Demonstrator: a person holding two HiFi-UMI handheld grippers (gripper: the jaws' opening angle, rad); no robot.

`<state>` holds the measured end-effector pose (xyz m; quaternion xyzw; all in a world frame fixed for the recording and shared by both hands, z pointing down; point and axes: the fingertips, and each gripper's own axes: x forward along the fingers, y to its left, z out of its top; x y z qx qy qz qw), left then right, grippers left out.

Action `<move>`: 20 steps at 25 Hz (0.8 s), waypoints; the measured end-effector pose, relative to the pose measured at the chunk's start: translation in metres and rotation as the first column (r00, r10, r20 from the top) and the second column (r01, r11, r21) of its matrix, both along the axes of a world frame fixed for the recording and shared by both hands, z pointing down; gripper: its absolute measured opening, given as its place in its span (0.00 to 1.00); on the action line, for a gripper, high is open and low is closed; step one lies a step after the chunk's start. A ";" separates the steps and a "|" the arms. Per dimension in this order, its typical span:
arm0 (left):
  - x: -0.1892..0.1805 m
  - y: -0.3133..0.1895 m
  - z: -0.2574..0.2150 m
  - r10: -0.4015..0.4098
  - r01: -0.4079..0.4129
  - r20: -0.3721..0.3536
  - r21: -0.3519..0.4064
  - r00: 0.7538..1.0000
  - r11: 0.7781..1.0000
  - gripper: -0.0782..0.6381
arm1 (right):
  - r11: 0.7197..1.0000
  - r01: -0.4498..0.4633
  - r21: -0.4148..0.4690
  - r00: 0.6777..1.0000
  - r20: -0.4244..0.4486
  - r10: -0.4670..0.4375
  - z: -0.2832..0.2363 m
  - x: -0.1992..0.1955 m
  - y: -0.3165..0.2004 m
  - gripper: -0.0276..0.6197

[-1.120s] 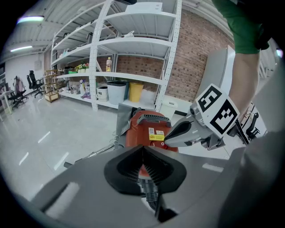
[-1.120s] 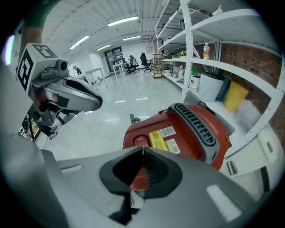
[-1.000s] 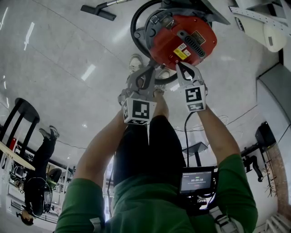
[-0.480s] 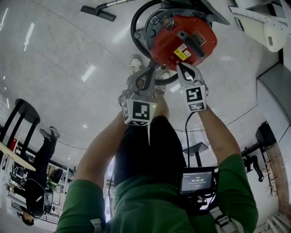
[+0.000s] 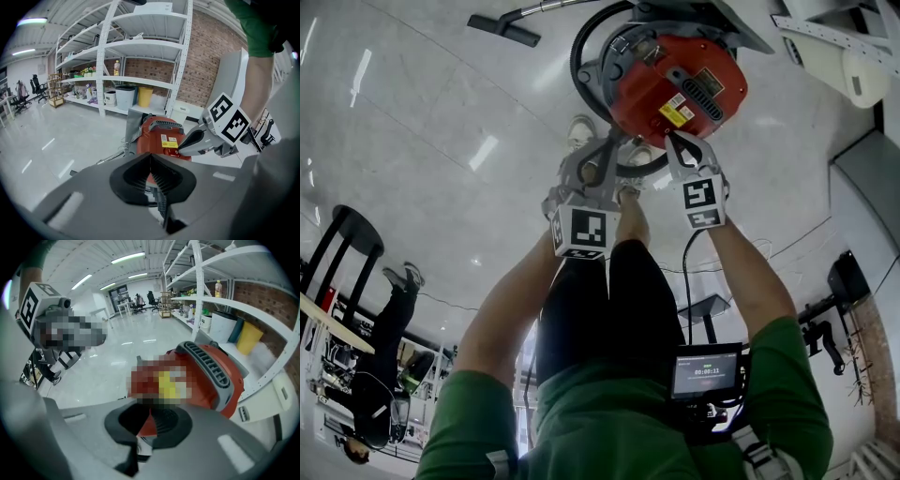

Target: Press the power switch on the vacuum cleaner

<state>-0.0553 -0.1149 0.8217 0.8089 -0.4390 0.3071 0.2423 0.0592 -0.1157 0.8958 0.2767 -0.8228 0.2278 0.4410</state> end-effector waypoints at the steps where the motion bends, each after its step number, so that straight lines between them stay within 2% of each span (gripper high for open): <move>1: 0.000 0.000 0.000 -0.001 0.001 0.000 -0.001 1.000 1.000 0.12 | 1.000 0.000 0.000 1.000 -0.001 0.000 0.000 0.000 0.000 0.06; 14: -0.004 -0.002 -0.007 0.012 -0.012 0.017 0.002 1.000 1.000 0.12 | 1.000 0.007 -0.023 1.000 0.002 -0.007 -0.003 0.000 -0.001 0.06; 20: -0.004 -0.004 -0.022 0.034 -0.035 0.028 0.021 0.999 0.999 0.12 | 1.000 0.009 0.009 1.000 0.007 -0.009 -0.027 0.005 -0.010 0.06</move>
